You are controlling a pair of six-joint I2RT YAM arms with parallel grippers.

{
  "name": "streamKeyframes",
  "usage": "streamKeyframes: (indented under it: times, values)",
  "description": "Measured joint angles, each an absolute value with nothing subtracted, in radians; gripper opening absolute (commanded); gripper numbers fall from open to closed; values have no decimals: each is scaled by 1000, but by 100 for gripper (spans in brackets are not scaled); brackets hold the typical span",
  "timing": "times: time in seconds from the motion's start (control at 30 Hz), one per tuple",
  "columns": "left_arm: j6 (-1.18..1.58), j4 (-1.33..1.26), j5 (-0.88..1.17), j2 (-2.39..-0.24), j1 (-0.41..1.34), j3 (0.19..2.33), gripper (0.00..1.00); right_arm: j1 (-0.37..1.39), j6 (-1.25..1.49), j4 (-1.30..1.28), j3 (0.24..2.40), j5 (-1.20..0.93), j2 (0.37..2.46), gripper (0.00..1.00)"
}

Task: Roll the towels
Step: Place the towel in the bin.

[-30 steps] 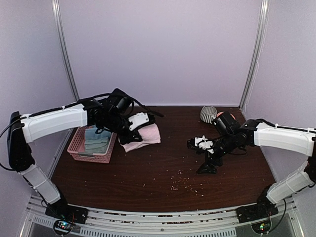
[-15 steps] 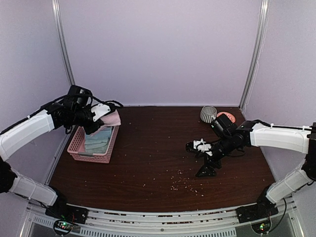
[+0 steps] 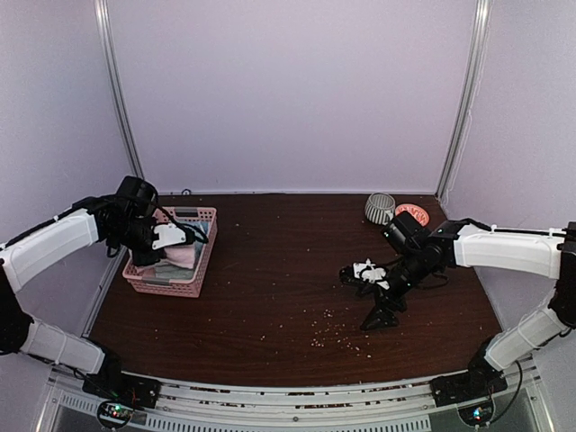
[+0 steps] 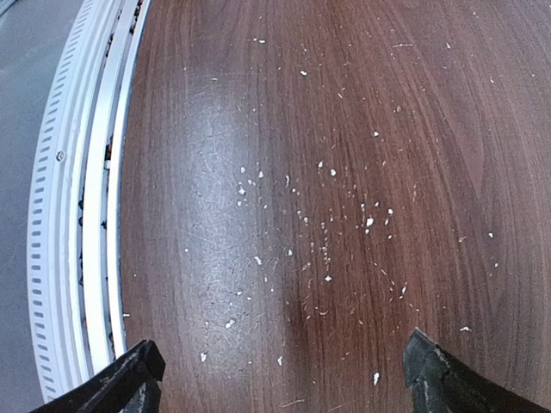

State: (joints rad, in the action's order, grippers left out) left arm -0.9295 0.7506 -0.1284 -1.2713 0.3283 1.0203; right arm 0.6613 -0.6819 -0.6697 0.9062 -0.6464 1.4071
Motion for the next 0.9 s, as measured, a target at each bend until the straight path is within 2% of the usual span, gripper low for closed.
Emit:
streamKeyframes:
  times: [0.5, 0.9]
  values:
    - [-1053, 743, -37, -1454, 331, 1008, 0, 661, -712, -704, 906, -648, 1433, 100]
    - [-952, 663, 23, -1687, 412, 1144, 0, 661, -715, -714, 906, -631, 1475, 100]
